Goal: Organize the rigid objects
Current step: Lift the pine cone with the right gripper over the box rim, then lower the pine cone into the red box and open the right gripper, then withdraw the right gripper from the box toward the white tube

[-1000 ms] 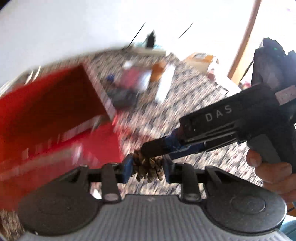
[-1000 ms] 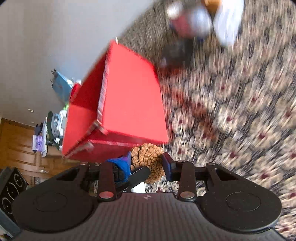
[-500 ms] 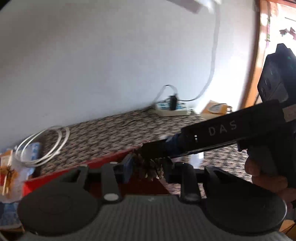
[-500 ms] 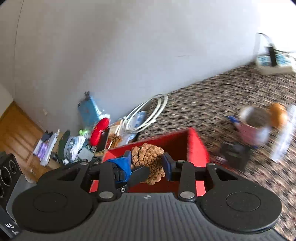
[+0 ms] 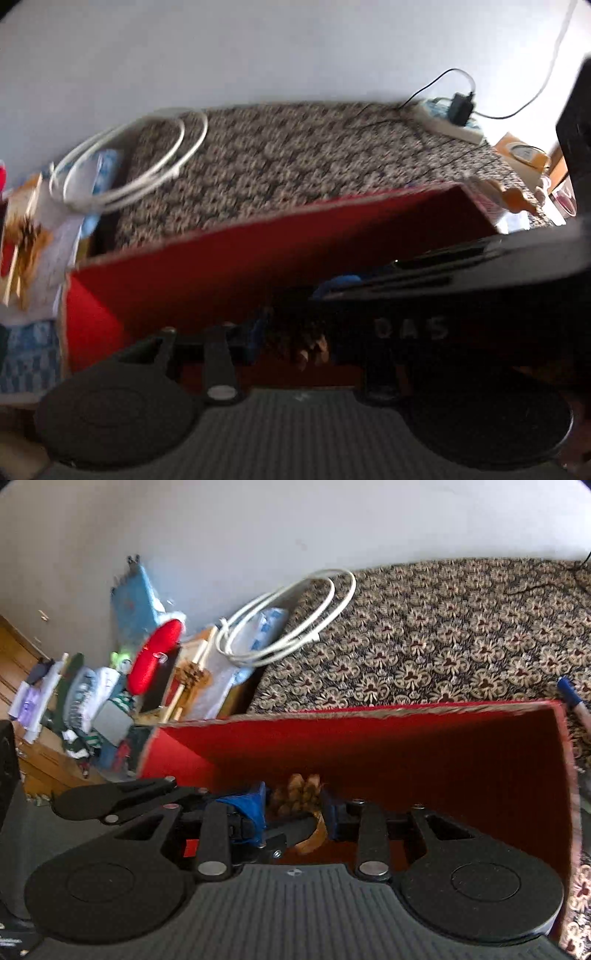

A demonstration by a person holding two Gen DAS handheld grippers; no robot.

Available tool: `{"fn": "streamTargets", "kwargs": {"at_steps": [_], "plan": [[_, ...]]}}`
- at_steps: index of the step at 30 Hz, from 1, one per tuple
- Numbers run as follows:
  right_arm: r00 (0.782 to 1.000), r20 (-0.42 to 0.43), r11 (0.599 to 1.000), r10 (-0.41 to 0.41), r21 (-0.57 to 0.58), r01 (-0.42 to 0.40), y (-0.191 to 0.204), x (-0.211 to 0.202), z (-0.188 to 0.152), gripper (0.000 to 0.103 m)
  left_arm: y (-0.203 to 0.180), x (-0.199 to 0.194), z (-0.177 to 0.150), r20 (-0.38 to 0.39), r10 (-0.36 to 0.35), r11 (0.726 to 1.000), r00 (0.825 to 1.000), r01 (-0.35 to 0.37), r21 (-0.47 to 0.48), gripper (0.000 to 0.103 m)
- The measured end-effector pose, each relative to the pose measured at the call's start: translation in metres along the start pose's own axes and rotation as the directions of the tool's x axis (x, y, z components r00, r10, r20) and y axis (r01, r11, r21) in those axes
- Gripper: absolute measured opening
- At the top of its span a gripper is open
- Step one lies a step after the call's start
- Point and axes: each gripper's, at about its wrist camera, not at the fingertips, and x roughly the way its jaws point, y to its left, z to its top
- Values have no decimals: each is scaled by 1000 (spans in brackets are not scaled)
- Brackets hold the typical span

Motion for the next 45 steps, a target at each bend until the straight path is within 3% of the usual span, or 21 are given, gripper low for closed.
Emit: {"fn": "streamTargets", "kwargs": {"at_steps": [3,8,12,14,17,22,27,31,33,36,40,45], "plan": [[998,55,999,-40,12,40,-4,-3,0,15,5,5,-1,-18,79,997,997,-79,-12,27],[985,151,996,-85,44,79,-7,-8,-3,16,31,15,-2,-115,55,982,992,-75,-175,30],[984,154,995,-92,44,86,-7,-8,-2,16,35,13,-5,-127,72,971,989,-98,-217,33],[990,109,995,-89,54,84,-5,-6,1,16,33,10,-4,-124,91,969,988,-116,-216,38],[994,-28,992,-109,62,110,-3,-6,4,15,35,7,-5,-103,120,962,987,-142,-234,47],[952,-208,970,-223,46,237,-9,-8,5,15,44,7,-6,-106,140,943,984,-165,-288,42],[898,-410,984,-161,-3,176,-5,14,-13,15,47,0,-9,-56,114,939,992,-126,-319,41],[892,-446,986,-73,105,133,-7,29,-19,15,48,-12,-13,30,105,938,994,-89,-336,42],[901,-416,967,-120,158,201,-14,34,-15,16,49,-14,-14,42,106,935,994,-85,-345,43],[962,-232,927,-143,308,212,-30,21,-11,17,47,-13,-13,35,117,935,992,-98,-341,43],[983,-157,902,-94,403,151,-43,7,-17,17,48,-12,-14,39,119,936,992,-99,-339,43],[990,-40,934,-137,326,143,-31,-24,-27,17,45,-13,-12,41,136,940,990,-116,-322,43]]}}
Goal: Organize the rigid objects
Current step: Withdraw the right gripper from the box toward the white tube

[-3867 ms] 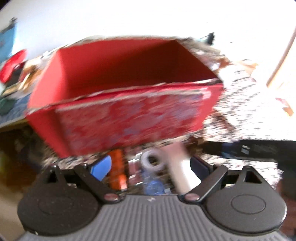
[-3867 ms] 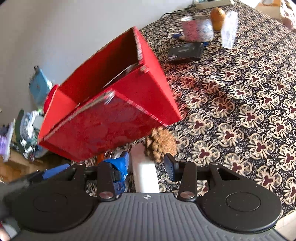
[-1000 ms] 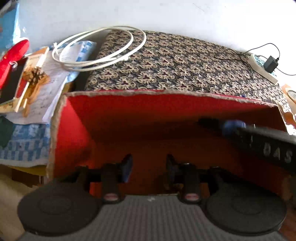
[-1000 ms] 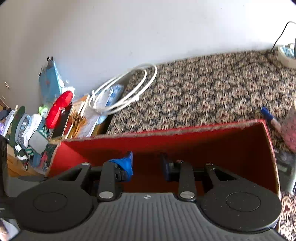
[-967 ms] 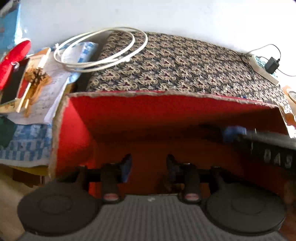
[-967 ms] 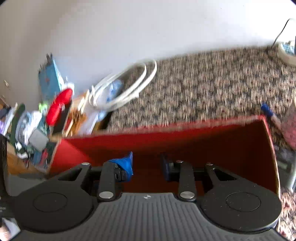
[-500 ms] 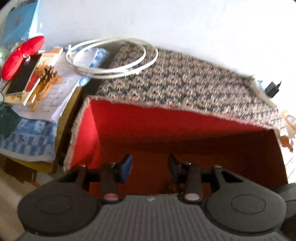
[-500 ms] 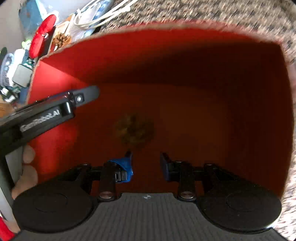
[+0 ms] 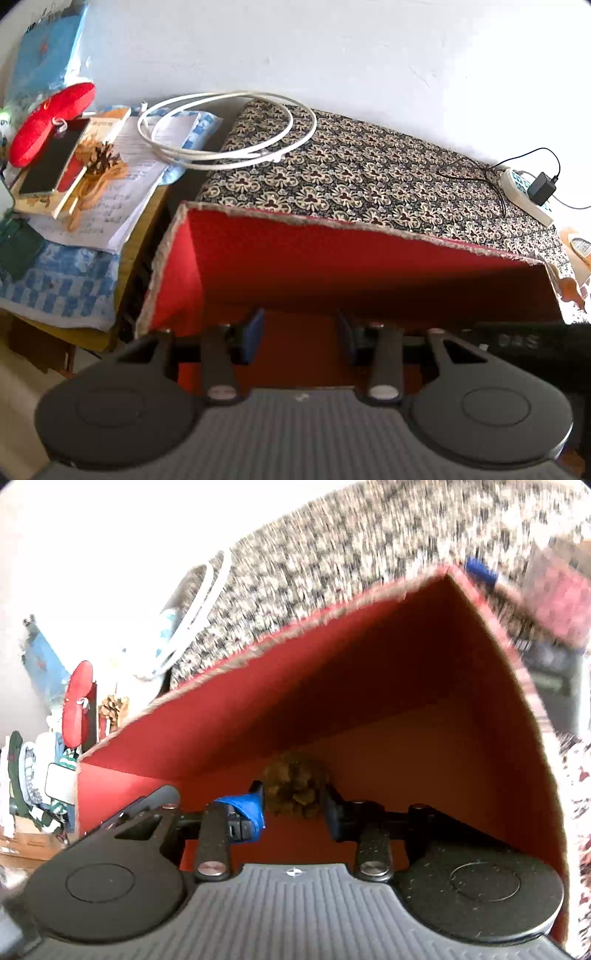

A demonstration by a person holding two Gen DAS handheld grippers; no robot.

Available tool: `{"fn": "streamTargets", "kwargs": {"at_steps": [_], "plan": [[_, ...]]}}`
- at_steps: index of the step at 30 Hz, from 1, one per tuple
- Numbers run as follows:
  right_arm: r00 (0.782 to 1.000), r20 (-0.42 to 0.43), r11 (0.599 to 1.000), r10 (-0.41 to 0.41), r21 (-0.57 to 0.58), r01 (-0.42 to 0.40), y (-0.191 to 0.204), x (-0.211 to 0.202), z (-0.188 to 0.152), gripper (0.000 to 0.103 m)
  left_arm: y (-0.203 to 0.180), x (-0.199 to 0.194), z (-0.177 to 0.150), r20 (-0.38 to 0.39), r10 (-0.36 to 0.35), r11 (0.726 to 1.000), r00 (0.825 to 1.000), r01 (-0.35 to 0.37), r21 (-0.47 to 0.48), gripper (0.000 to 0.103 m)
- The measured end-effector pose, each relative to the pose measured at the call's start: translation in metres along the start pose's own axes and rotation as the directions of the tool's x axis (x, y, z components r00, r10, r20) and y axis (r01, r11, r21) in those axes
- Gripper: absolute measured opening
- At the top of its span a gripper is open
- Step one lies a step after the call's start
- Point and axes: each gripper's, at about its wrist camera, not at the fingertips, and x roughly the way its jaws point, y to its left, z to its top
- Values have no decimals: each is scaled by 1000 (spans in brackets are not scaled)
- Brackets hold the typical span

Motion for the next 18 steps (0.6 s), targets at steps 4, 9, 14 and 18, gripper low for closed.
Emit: {"fn": "streamTargets", "kwargs": {"at_steps": [4,9,14,18], "plan": [[989,144,998,29,-64,-20,8,-36,-19,17,-7,-5,-1,35,41,998,999,-43,47,43],[940,340,983,22,-177,41,13,-73,-48,17,-20,-13,-6,97,84,987,992,-96,127,42],[906,420,975,52,-217,45,4,-92,-58,18,-27,-24,-13,159,149,972,976,-173,156,43],[885,463,965,59,-254,69,5,-100,-70,19,-31,-41,-26,157,159,970,975,-184,158,43]]}}
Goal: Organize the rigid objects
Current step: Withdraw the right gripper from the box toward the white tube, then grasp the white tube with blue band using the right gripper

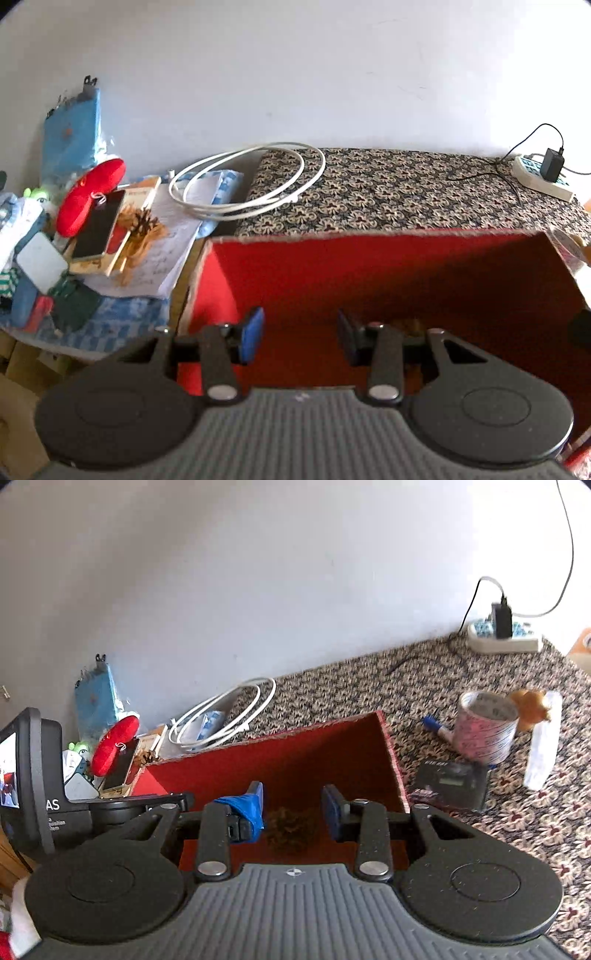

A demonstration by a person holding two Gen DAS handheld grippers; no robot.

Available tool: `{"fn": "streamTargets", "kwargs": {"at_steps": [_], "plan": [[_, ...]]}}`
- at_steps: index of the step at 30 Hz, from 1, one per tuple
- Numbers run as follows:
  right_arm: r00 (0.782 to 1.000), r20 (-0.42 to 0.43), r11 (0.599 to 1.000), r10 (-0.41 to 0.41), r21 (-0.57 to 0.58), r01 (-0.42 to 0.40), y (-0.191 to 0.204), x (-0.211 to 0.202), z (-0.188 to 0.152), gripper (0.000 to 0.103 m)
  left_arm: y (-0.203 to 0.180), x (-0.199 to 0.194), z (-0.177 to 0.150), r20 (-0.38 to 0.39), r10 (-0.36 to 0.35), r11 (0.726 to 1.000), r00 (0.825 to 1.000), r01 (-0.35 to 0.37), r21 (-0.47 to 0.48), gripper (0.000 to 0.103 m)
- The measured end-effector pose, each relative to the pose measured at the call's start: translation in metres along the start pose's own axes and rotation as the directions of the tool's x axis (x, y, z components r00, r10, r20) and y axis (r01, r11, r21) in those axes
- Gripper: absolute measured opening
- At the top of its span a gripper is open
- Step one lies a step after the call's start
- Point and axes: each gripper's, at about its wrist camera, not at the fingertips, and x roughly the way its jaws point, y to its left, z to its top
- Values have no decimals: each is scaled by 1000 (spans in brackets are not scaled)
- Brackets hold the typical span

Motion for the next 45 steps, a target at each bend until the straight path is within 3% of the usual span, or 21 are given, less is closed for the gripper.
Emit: {"fn": "streamTargets", "kwargs": {"at_steps": [4,11,18,28,35,38,41,45], "plan": [[1000,26,999,-11,-50,13,1,-17,-8,21,-6,-27,-12,24,46,999,999,-46,18,43],[998,-52,998,22,-58,-25,-14,-29,-14,23,-21,-64,-27,57,119,992,991,-122,40,48],[993,-20,985,120,-125,-121,-21,-47,-30,25,-29,-92,-44,45,136,990,990,-137,25,53],[963,-158,959,218,-149,-242,-29,-59,-51,25,-26,-122,-81,18,153,988,988,-154,1,57],[942,-227,967,248,7,-253,-53,-54,-69,25,-21,-128,-119,-44,70,997,997,-70,-12,56],[918,-286,961,274,107,-254,-64,-46,-78,25,-29,-130,-134,-50,23,1000,998,-22,23,56],[887,-331,940,322,225,-258,-75,-39,-89,24,-37,-131,-148,-68,-79,996,995,81,34,56],[857,-378,923,350,297,-246,-84,-33,-102,23,-59,-131,-164,-93,-222,971,971,228,68,56]]}}
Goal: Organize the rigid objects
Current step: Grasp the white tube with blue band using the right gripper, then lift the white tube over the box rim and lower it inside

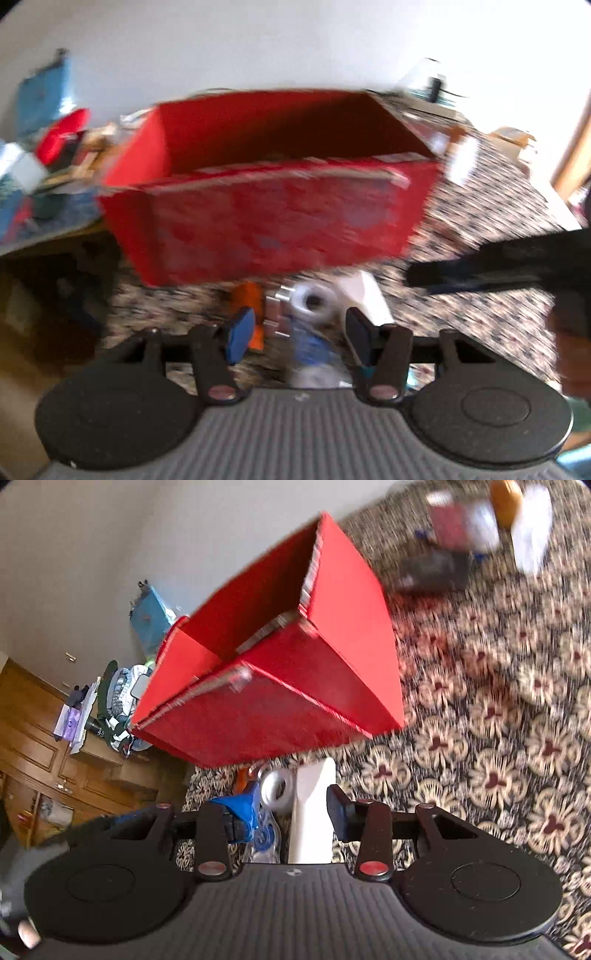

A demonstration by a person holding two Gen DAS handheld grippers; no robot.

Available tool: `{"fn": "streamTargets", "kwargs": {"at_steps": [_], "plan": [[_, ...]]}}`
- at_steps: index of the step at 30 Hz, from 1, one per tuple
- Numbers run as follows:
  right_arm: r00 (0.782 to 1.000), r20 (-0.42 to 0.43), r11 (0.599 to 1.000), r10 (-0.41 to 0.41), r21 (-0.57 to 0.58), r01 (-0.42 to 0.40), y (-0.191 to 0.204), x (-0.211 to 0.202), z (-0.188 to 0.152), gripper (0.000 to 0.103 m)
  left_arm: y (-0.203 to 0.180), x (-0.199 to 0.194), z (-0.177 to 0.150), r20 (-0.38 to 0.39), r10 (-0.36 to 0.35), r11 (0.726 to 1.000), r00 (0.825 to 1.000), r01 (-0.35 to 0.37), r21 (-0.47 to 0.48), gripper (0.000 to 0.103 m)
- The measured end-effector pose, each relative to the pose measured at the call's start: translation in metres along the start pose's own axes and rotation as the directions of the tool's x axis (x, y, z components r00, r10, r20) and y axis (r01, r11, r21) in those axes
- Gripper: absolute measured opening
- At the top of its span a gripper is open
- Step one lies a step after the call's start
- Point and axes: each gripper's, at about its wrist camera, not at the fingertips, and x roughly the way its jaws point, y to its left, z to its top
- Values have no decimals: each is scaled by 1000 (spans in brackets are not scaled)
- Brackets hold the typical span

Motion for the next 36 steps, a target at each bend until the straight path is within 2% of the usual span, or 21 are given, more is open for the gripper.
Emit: {"fn": "streamTargets", "kwargs": {"at_steps": [4,8,14,21,26,27,30,36], "plan": [[999,-41,996,26,81,-23,-11,7,-3,22,-27,17,-12,-62,-137,988,989,141,67,63],[997,-62,990,46,134,-38,-18,10,-5,21,-39,39,-16,-108,-164,980,981,174,92,65],[996,-75,990,44,135,-34,-20,15,-7,19,-35,70,-16,-182,-246,966,952,256,30,65],[994,-101,989,40,148,-25,-26,24,-9,17,-32,89,-11,-211,-262,963,942,270,12,66],[992,-116,990,48,139,-31,-25,31,-9,17,-34,92,-9,-192,-260,962,946,272,38,66],[992,-117,990,51,136,-35,-25,31,-9,17,-33,93,-9,-188,-263,961,946,274,37,65],[990,-121,990,66,136,-49,-26,32,-8,17,-33,94,-8,-172,-258,963,951,268,40,50],[988,-108,972,112,218,-87,-42,28,-10,16,-28,92,-6,-162,-267,961,950,275,24,44]]}}
